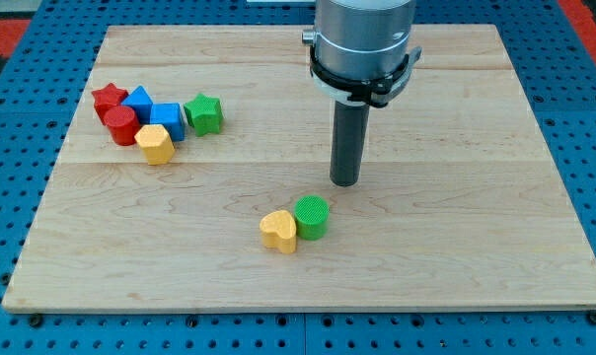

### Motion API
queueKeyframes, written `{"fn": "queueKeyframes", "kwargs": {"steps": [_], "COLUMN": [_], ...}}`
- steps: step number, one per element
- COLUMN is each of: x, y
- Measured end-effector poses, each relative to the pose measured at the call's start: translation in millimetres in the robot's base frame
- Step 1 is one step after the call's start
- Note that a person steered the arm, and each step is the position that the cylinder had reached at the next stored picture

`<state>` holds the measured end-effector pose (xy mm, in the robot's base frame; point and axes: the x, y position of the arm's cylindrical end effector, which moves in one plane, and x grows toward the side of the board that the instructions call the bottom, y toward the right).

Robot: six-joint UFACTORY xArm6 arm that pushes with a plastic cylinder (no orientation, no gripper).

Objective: Push the blue cube and yellow hexagon slightly up

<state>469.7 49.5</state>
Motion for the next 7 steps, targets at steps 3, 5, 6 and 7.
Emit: {"fn": "queueKeyframes", "kwargs": {"steps": [3,5,6,7], "x": [-12.1,36.9,11.1,10.7], "y": [-2.4,-74.5,-155.9,-202.5]}}
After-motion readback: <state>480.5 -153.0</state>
